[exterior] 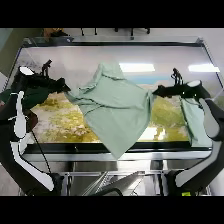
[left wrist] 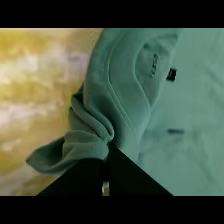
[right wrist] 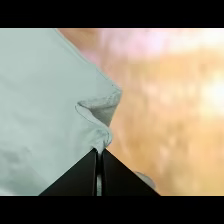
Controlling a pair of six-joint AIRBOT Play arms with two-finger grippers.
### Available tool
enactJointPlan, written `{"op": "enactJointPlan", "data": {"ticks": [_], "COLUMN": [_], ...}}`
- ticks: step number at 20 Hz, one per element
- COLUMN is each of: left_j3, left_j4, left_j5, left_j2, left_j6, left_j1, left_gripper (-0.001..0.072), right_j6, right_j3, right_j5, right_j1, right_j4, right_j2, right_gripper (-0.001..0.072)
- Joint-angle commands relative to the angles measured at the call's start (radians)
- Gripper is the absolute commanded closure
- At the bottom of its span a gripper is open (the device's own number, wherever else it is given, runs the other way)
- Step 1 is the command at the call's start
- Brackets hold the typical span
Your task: Fold the shirts.
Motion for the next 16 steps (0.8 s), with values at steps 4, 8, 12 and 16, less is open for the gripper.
{"op": "enactJointPlan", "data": {"ticks": [4,8,12,16], "left_j3": [-0.182,-0.179,-0.056,0.009], "left_j4": [0.179,0.206,0.204,0.202], "left_j5": [-0.191,-0.077,0.066,0.206], "left_j2": [0.076,0.083,0.083,0.083], "left_j6": [-0.064,-0.064,-0.065,-0.064], "left_j1": [-0.054,-0.029,0.003,0.007], "left_gripper": [0.0691,0.069,0.0689,0.0688], "right_j6": [0.123,0.124,0.186,0.195], "right_j3": [0.59,0.571,0.565,0.414], "right_j5": [0.082,0.125,0.234,0.338], "right_j1": [0.092,0.078,0.006,-0.055], "right_j4": [-0.006,-0.006,-0.009,-0.016], "right_j2": [-0.394,-0.384,-0.304,-0.17], "right_gripper": [0.0694,0.0437,0.0547,0.0625]}}
